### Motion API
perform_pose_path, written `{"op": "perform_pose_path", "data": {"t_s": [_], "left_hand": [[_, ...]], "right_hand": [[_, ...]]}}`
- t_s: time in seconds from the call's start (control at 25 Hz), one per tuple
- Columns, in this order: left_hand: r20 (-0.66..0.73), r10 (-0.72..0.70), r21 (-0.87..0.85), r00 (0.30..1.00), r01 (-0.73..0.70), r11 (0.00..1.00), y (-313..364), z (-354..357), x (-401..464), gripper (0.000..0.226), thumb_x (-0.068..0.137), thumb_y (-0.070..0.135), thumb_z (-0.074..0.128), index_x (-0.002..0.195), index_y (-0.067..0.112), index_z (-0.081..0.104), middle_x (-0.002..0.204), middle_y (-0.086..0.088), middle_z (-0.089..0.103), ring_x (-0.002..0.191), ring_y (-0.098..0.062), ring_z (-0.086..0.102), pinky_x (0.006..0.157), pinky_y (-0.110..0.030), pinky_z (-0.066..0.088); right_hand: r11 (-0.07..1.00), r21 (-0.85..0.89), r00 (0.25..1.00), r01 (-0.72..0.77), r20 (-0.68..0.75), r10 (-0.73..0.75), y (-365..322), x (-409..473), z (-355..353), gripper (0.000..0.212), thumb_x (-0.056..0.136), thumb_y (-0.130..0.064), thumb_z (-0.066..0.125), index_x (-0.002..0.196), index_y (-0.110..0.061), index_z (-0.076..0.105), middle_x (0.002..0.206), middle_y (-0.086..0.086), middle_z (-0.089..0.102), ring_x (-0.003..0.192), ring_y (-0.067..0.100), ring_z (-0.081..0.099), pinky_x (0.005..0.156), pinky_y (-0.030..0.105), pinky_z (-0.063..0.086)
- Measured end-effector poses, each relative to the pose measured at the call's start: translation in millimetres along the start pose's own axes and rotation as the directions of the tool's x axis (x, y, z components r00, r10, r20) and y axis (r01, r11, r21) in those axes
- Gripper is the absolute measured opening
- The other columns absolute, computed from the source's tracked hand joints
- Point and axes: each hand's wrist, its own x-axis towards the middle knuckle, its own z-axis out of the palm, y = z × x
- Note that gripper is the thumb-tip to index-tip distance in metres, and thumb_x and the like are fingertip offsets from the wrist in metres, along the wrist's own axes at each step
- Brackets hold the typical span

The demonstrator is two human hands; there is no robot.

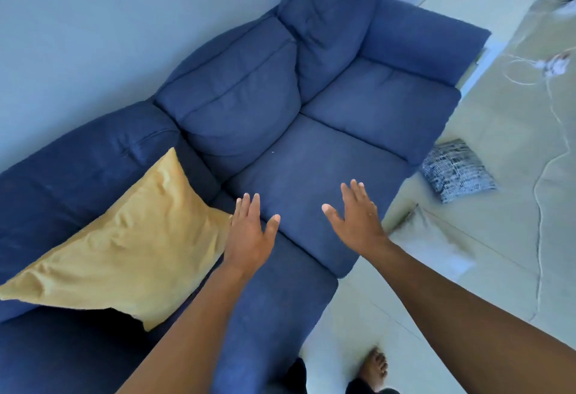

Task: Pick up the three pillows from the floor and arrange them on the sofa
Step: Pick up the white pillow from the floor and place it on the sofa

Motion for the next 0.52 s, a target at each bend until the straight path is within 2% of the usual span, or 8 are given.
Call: {"op": "perform_pose_path", "data": {"t_s": [0.16,0.28,0.44,0.52], "left_hand": [[0.144,0.139,0.109,0.98,-0.156,0.982,93.1,90.4,-13.6,0.077,0.108,0.047,0.048,0.17,0.012,0.019,0.18,-0.01,0.013,0.168,-0.026,0.006,0.132,-0.045,0.012],[0.278,0.208,0.181,0.938,-0.263,0.947,153.0,155.4,-33.4,0.078,0.109,0.048,0.046,0.171,0.013,0.014,0.18,-0.009,0.01,0.167,-0.026,0.006,0.131,-0.044,0.012],[0.421,0.268,0.177,0.866,-0.369,0.912,225.1,223.6,-54.7,0.08,0.11,0.048,0.045,0.172,0.013,0.008,0.181,-0.009,0.005,0.168,-0.026,0.002,0.133,-0.043,0.01],[0.469,0.285,0.193,0.836,-0.412,0.89,247.3,242.8,-55.4,0.081,0.11,0.049,0.044,0.172,0.014,0.007,0.181,-0.008,0.003,0.168,-0.025,0.001,0.133,-0.042,0.01]], "right_hand": [[0.99,0.022,0.99,-0.136,-0.044,0.137,126.4,-40.2,-50.4,0.08,0.102,-0.056,0.046,0.163,-0.006,0.027,0.174,0.017,0.015,0.162,0.032,0.008,0.126,0.052,0.022],[0.963,0.059,0.962,-0.263,-0.053,0.267,213.0,-87.2,-83.0,0.079,0.103,-0.055,0.045,0.163,-0.007,0.026,0.174,0.016,0.014,0.162,0.031,0.008,0.126,0.053,0.021],[0.899,0.09,0.894,-0.428,-0.105,0.436,306.0,-136.3,-120.2,0.105,0.087,-0.076,0.019,0.162,-0.004,0.027,0.173,0.019,0.016,0.162,0.033,0.009,0.122,0.056,0.024],[0.87,0.1,0.866,-0.483,-0.091,0.491,330.9,-142.2,-131.2,0.096,0.094,-0.071,0.031,0.162,-0.003,0.026,0.173,0.019,0.016,0.162,0.033,0.008,0.122,0.056,0.024]]}}
